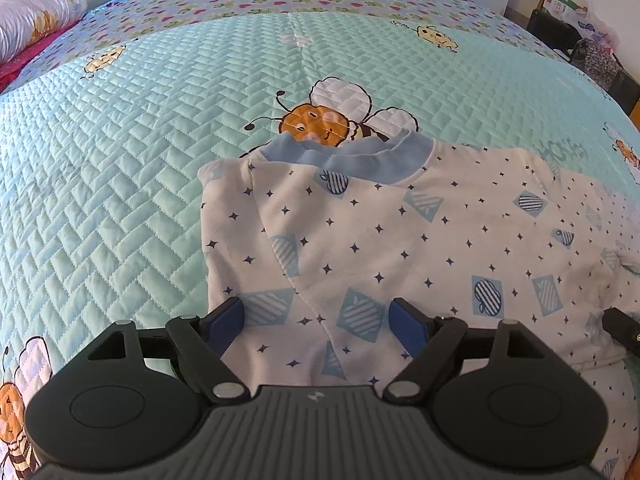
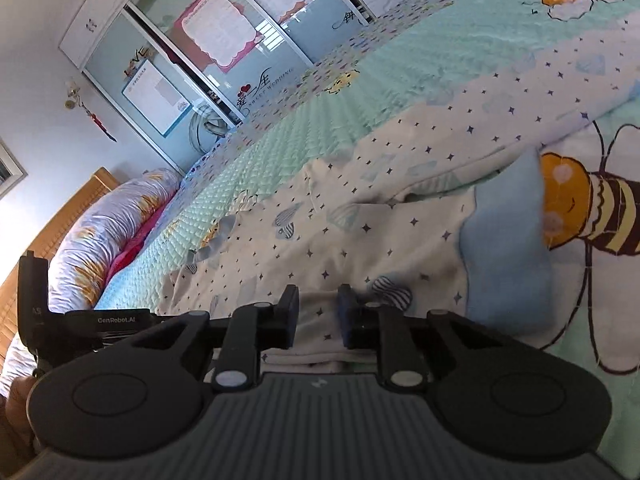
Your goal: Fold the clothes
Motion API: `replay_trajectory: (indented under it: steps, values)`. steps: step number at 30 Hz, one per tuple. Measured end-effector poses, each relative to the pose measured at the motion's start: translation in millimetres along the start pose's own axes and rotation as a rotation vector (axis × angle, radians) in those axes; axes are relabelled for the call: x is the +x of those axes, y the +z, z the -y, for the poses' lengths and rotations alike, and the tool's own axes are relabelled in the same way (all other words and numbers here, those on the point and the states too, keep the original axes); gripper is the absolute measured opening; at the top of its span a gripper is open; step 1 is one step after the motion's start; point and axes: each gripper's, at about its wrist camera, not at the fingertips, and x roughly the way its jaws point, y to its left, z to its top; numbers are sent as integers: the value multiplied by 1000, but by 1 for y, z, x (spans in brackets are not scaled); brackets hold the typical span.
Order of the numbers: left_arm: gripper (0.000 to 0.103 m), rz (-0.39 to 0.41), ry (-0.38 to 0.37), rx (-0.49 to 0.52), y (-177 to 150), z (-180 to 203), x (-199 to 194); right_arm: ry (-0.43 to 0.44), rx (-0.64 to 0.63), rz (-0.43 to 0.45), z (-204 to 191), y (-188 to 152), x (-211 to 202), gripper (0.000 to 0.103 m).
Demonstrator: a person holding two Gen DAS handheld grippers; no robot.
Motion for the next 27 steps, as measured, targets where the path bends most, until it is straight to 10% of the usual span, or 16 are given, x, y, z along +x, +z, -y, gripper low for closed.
replay_trajectory:
  steps: [13,23,25,27]
  values:
    - [84,-16,3,16,2,0,1,-37,63,-75,3,7,-23,20]
    - [85,-21,7,22,3,1,1,3,109,-54,-8,18,-16,47]
    - [85,-22,6,23,3,0,1,-41,145,-59,9,11,-9,12]
    - [85,-21,6,25,2,1,1,-36,196,-48,24,7,-12,0]
